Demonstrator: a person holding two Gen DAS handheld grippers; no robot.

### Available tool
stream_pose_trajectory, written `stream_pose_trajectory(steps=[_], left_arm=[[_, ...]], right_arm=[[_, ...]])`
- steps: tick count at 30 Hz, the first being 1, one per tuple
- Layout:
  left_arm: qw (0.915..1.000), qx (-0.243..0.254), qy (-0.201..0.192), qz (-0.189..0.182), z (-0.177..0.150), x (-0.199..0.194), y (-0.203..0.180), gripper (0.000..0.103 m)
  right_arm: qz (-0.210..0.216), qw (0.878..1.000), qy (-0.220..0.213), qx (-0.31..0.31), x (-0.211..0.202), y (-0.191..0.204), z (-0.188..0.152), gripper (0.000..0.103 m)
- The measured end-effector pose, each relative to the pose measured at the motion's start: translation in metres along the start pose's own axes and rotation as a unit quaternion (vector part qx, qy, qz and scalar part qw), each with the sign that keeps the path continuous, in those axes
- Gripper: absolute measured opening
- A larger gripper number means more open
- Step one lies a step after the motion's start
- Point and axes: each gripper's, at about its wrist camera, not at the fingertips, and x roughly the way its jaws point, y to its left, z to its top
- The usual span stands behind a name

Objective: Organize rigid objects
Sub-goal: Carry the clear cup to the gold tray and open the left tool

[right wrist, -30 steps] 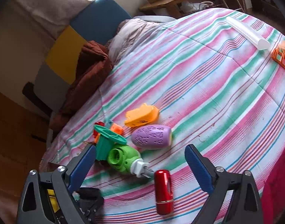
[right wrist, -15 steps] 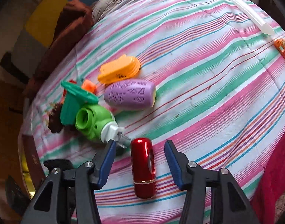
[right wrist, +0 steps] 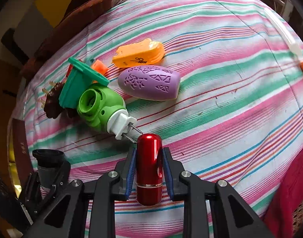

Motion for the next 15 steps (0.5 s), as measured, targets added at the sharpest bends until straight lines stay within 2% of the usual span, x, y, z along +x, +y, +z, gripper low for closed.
stream_pose_trajectory(steps=[4,8,9,15], left_arm=[[0.9999,-0.010,-0.005,0.000,-0.001,-0.003,0.001,0.043],[0.9994,-0.029,-0.005,-0.018,-0.006,-0.017,0.004,0.042],[0.9993,-0.028,-0.011,-0.023,-0.009,-0.026,0.005,0.042],[0.9966,-0.022,-0.065,-0.045,-0.019,-0.090,0.019,0.043]], right_arm=[[-0.003,1.000,0.001,-0.005,0.003,0.004,0.001,0.028],[-0.003,1.000,-0.003,-0.010,0.008,0.003,-0.001,0.029],[-0.007,1.000,-0.004,-0.017,0.001,-0.005,0.000,0.029],[-0.057,0.995,-0.022,-0.081,0.004,0.017,-0.009,0.028]])
